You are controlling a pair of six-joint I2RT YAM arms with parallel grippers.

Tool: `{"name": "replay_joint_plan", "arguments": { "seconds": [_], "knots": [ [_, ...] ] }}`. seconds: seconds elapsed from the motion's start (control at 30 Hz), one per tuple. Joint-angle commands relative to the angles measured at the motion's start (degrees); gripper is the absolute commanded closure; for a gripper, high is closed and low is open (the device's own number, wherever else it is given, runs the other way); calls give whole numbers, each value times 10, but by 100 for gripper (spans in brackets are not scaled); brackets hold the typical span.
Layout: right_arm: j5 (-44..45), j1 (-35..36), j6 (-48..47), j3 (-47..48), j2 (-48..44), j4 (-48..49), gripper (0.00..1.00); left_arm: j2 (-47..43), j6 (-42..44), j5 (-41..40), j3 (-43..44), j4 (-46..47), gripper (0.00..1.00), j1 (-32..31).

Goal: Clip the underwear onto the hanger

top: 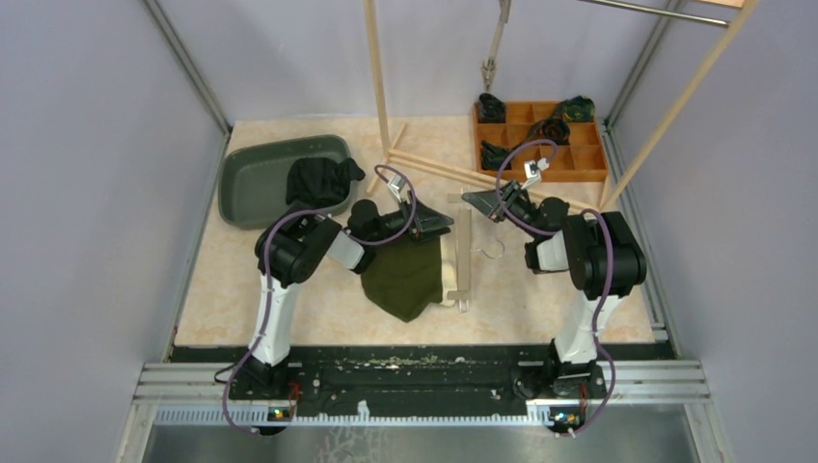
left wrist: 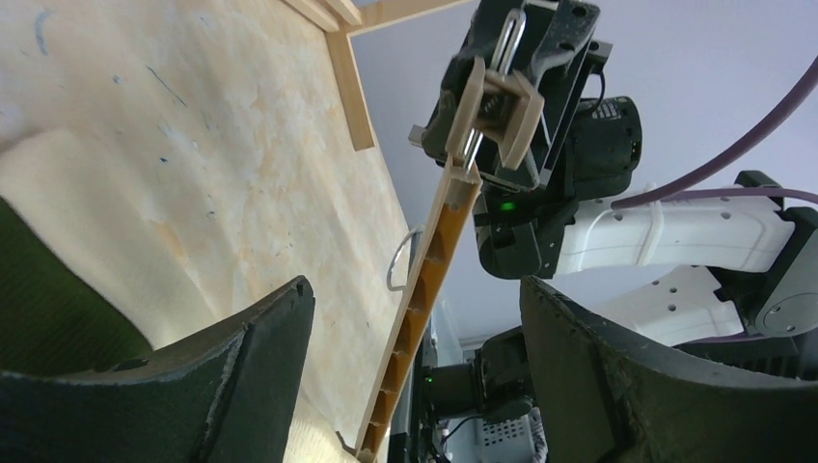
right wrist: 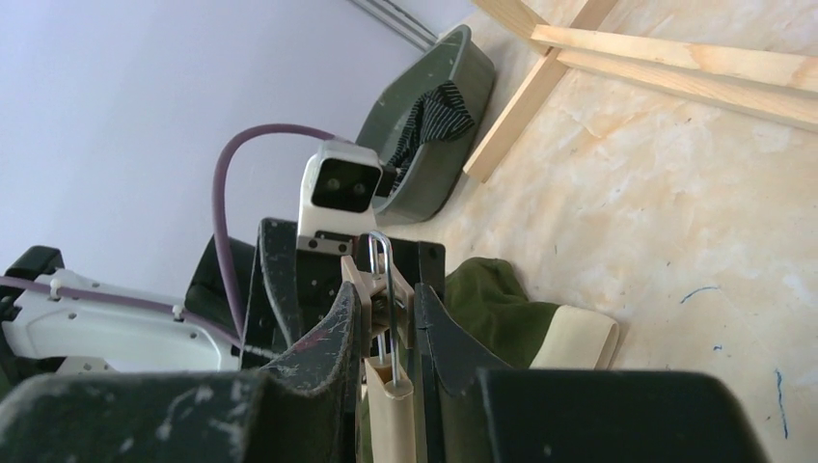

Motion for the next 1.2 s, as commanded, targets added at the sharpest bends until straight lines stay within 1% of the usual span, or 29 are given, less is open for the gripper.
{"name": "replay_joint_plan", "arguments": {
  "seconds": [0.0,0.23,0.37,0.47,0.5,0.53,0.67,0.7,0.73,0.8,0.9,0.97,1.0,1.03,1.07,1.17],
  "knots": [
    [25,-3,6,5,-14,29,100,-19,21,-8,9,18,17,-24],
    [57,-2,13,-7,-18,28,100,-24,66,-27,35,-41,19,-52],
    [60,-3,22,-12,-13,41,100,-25,89,-34,43,-72,21,-64],
    [59,-3,28,-15,-10,51,100,-23,97,-37,42,-79,28,-68],
    [57,-3,30,-15,-8,54,100,-22,97,-38,42,-79,33,-69],
    [55,-3,31,-15,-7,56,100,-21,98,-38,41,-80,40,-69],
    [49,-3,38,-15,-1,68,100,-23,103,-40,36,-74,75,-70],
    [47,-3,40,-14,0,71,100,-25,105,-40,35,-75,82,-70],
    [46,-3,41,-14,1,73,100,-26,109,-40,34,-77,87,-70],
    [43,-3,42,-14,1,76,91,-29,114,-41,33,-84,94,-70],
    [38,-2,42,-14,3,81,74,-32,119,-41,31,-85,100,-70],
    [34,-3,43,-16,4,86,62,-33,119,-41,31,-86,100,-69],
    [32,-3,45,-16,6,89,53,-34,119,-41,31,-85,100,-69],
    [29,-3,46,-17,6,94,41,-34,120,-41,31,-85,100,-69],
    [27,-2,48,-16,7,96,32,-35,121,-40,31,-85,100,-69],
    [25,-3,48,-18,8,101,30,-38,125,-39,31,-88,100,-69]
  ]
}}
